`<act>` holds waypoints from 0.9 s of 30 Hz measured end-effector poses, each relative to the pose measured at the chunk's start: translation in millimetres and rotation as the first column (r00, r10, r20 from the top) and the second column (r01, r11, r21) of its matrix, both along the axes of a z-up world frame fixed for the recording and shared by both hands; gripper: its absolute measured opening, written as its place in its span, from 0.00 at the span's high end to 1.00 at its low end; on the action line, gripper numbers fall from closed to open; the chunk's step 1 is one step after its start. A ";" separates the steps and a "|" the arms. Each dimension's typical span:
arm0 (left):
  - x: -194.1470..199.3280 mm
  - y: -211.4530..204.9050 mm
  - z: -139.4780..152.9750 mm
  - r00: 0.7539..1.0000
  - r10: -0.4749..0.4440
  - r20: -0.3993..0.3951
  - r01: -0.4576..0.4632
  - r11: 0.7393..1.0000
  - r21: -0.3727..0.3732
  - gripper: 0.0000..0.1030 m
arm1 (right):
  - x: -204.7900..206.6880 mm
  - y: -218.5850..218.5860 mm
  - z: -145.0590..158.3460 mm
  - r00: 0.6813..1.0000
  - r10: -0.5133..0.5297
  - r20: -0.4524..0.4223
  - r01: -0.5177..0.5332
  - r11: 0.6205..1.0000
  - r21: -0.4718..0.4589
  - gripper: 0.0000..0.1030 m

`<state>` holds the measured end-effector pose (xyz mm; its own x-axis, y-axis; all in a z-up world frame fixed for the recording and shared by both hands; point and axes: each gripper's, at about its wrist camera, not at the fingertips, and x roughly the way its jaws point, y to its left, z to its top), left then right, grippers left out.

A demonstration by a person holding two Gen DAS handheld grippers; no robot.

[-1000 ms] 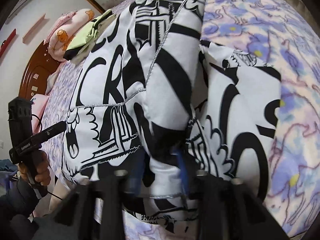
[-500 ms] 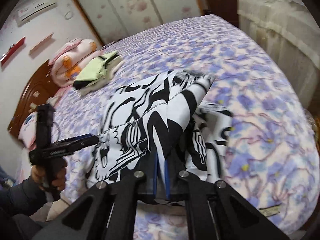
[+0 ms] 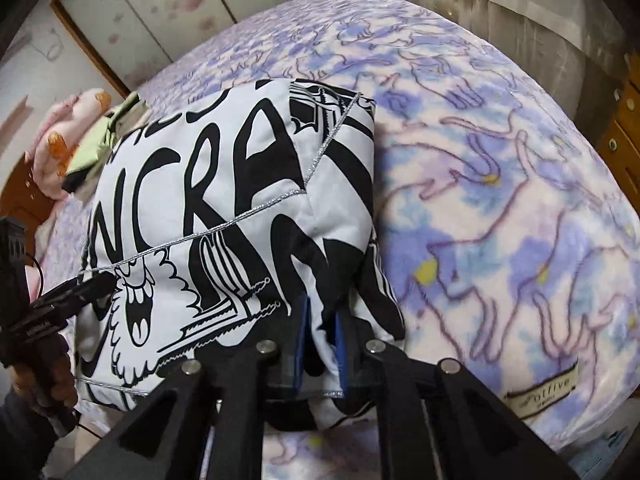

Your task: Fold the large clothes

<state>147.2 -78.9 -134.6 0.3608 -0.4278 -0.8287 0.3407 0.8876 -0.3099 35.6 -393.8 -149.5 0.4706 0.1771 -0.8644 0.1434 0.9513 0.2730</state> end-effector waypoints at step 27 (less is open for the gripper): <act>54.6 -50.1 29.0 0.993 -0.006 0.121 -0.014 0.987 0.163 0.86 | 104.2 -22.6 0.4 0.997 -0.077 0.033 0.076 0.997 0.013 0.91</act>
